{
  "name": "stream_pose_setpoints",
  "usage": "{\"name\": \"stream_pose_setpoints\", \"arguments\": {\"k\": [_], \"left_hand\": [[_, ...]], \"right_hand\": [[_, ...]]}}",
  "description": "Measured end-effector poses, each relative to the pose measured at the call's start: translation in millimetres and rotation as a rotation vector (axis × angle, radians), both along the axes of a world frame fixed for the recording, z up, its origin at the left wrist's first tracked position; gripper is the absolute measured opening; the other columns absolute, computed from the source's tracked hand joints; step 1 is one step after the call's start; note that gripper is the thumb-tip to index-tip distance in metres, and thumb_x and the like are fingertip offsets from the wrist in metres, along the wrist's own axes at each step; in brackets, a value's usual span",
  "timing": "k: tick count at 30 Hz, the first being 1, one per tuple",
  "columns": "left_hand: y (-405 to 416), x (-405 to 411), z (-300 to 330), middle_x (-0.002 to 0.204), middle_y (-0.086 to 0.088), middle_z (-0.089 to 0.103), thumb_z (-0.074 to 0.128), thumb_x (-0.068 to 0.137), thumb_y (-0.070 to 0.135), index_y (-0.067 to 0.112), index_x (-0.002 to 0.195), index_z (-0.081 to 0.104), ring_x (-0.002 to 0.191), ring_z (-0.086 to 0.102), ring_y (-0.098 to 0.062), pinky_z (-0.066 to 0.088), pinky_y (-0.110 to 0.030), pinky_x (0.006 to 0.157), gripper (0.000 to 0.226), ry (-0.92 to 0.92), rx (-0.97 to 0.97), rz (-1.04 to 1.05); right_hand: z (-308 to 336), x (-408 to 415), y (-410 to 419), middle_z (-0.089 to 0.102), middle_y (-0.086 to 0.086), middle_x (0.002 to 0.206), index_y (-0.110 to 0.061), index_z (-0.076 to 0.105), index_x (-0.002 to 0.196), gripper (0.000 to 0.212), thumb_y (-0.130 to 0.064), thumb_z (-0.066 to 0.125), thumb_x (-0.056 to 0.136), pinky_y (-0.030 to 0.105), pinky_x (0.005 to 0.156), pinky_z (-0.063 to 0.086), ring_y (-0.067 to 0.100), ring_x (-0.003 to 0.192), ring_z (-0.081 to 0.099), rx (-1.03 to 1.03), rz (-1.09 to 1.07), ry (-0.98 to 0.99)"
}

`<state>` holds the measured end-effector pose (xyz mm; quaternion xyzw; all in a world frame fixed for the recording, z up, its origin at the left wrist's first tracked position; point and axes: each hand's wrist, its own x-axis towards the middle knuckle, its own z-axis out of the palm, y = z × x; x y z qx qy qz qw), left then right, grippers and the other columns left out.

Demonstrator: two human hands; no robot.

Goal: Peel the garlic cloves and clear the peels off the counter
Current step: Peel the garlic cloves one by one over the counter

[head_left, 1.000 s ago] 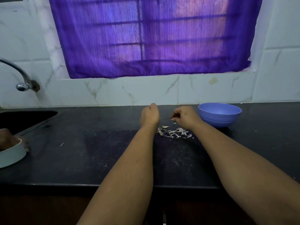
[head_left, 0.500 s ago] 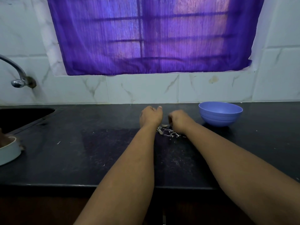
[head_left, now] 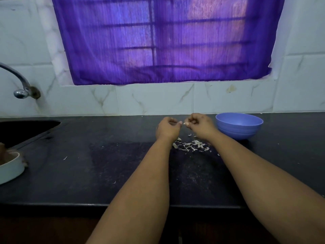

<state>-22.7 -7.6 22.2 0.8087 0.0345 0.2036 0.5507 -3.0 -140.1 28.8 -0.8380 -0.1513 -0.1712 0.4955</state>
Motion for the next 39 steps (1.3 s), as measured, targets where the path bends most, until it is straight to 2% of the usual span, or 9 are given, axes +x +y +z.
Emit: {"name": "stream_pose_setpoints", "arguments": {"k": [1, 3, 6, 9, 12, 16, 24, 29, 39], "left_hand": [[-2.9, -1.0, -1.0, 0.096, 0.0, 0.068, 0.065, 0.089, 0.03, 0.016, 0.097, 0.066, 0.094, 0.063, -0.02, 0.053, -0.035, 0.086, 0.016, -0.019, -0.005, -0.034], [-7.6, -2.7, -0.4, 0.089, -0.005, 0.07, 0.064, 0.091, 0.027, 0.016, 0.089, 0.069, 0.086, 0.065, -0.021, 0.055, -0.038, 0.082, 0.012, -0.063, -0.047, -0.095], [-10.8, -3.8, 3.4, 0.072, -0.005, 0.067, 0.064, 0.091, 0.016, 0.015, 0.076, 0.066, 0.062, 0.059, -0.012, 0.052, -0.029, 0.067, 0.016, -0.115, -0.227, -0.177], [-9.2, -5.1, 5.8, 0.07, -0.007, 0.064, 0.068, 0.088, 0.01, 0.006, 0.082, 0.067, 0.056, 0.056, -0.007, 0.048, -0.019, 0.057, 0.007, -0.133, -0.415, -0.235], [-9.2, -7.5, 6.7, 0.074, -0.008, 0.065, 0.07, 0.086, 0.008, 0.001, 0.092, 0.068, 0.058, 0.057, -0.008, 0.047, -0.016, 0.056, 0.009, -0.125, -0.491, -0.288], [-10.4, -8.7, 10.7, 0.068, -0.005, 0.065, 0.065, 0.089, 0.005, 0.006, 0.084, 0.067, 0.056, 0.059, -0.007, 0.049, -0.015, 0.057, 0.005, -0.111, -0.577, -0.316], [-12.6, -5.9, 8.9, 0.075, -0.001, 0.064, 0.058, 0.093, 0.005, 0.001, 0.1, 0.068, 0.061, 0.056, -0.003, 0.043, -0.011, 0.052, 0.012, -0.175, -0.414, -0.268], [-10.6, -4.0, 7.7, 0.072, 0.0, 0.063, 0.06, 0.093, 0.007, 0.0, 0.102, 0.069, 0.059, 0.053, 0.001, 0.042, -0.01, 0.054, 0.015, -0.239, -0.312, -0.232], [-8.1, -5.4, 8.0, 0.078, 0.002, 0.066, 0.062, 0.091, 0.006, 0.003, 0.106, 0.07, 0.063, 0.055, -0.001, 0.043, -0.01, 0.055, 0.017, -0.288, -0.306, -0.261]], "right_hand": [[-0.8, -2.9, -3.5, 0.059, 0.002, 0.073, -0.014, 0.058, 0.101, 0.014, -0.007, 0.064, 0.09, 0.01, 0.058, 0.045, 0.009, 0.07, 0.055, 0.113, 0.059, 0.084], [1.9, -7.6, -8.0, 0.063, 0.005, 0.074, -0.016, 0.054, 0.108, 0.024, -0.008, 0.066, 0.089, 0.022, 0.066, 0.049, 0.012, 0.071, 0.059, 0.282, 0.14, 0.181], [6.8, -10.6, -5.3, 0.065, 0.009, 0.075, -0.012, 0.057, 0.098, 0.015, -0.004, 0.065, 0.089, 0.021, 0.063, 0.049, 0.013, 0.067, 0.059, 0.423, 0.202, 0.216], [9.0, -12.8, 0.6, 0.064, 0.009, 0.073, -0.009, 0.059, 0.092, 0.008, -0.001, 0.062, 0.09, 0.022, 0.064, 0.051, 0.013, 0.065, 0.06, 0.549, 0.254, 0.243], [11.8, -14.5, 0.3, 0.062, 0.01, 0.071, -0.008, 0.06, 0.091, 0.008, -0.001, 0.063, 0.089, 0.023, 0.065, 0.05, 0.013, 0.064, 0.059, 0.579, 0.259, 0.218], [12.6, -16.9, -0.1, 0.065, 0.013, 0.075, -0.008, 0.06, 0.092, 0.009, 0.0, 0.062, 0.09, 0.022, 0.066, 0.049, 0.013, 0.065, 0.059, 0.541, 0.271, 0.176], [13.6, -19.6, -0.9, 0.064, 0.014, 0.076, -0.008, 0.059, 0.094, 0.01, -0.001, 0.064, 0.089, 0.024, 0.069, 0.05, 0.015, 0.068, 0.06, 0.595, 0.271, 0.193], [15.5, -21.7, -0.5, 0.064, 0.009, 0.072, -0.009, 0.059, 0.093, 0.01, -0.001, 0.063, 0.089, 0.019, 0.063, 0.051, 0.01, 0.063, 0.06, 0.655, 0.29, 0.231], [18.3, -22.8, -2.3, 0.067, 0.005, 0.07, -0.009, 0.06, 0.09, 0.009, 0.0, 0.062, 0.089, 0.017, 0.058, 0.052, 0.007, 0.06, 0.062, 0.798, 0.358, 0.314]]}}
